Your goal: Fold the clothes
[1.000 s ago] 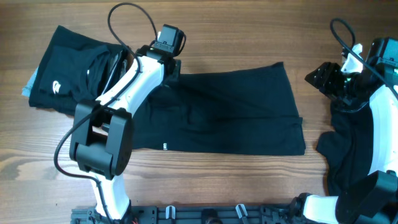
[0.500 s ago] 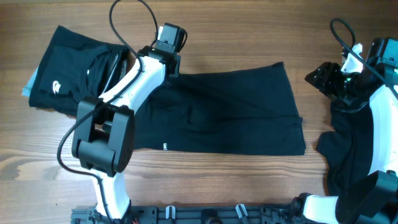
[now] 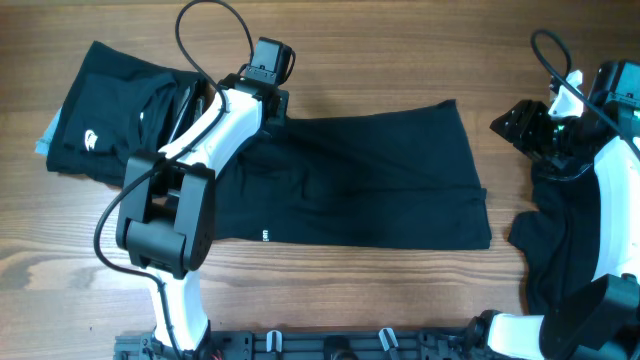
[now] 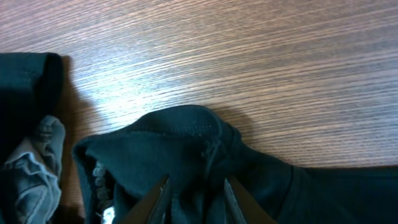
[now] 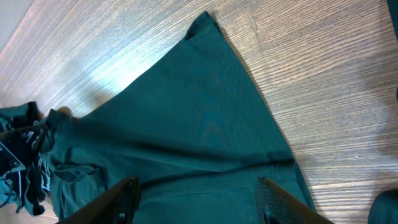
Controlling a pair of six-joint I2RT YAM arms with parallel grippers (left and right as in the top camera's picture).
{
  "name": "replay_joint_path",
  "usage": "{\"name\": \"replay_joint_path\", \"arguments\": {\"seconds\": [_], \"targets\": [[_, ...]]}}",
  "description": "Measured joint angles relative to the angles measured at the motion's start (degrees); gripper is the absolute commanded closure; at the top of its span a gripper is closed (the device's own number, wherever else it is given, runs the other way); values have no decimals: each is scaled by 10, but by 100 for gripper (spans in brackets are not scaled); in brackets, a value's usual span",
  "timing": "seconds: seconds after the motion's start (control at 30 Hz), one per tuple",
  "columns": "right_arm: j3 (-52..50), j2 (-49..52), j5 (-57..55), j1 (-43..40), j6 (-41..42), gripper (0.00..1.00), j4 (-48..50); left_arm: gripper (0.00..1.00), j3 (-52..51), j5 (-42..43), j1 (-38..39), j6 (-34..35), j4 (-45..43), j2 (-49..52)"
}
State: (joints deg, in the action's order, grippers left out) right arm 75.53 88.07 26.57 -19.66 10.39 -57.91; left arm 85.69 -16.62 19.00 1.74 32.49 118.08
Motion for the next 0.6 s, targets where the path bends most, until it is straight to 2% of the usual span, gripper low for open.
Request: {"name": "replay_joint_path", "arguments": {"seconds": [0.07, 0.13, 0.23, 0.27, 0.6], "targets": [[0, 0, 0, 0, 0, 36, -3, 73, 0, 3, 0, -2, 0, 1], [0, 0, 0, 0, 0, 36, -3, 76, 0, 7, 0, -6, 1, 1], [0, 0, 0, 0, 0, 36, -3, 94, 0, 4, 0, -11, 2, 1], [0, 0, 0, 0, 0, 36, -3, 96, 0, -2, 0, -11, 2, 1], [0, 0, 0, 0, 0, 36, -8, 96, 0, -31, -31, -15, 13, 1]]}}
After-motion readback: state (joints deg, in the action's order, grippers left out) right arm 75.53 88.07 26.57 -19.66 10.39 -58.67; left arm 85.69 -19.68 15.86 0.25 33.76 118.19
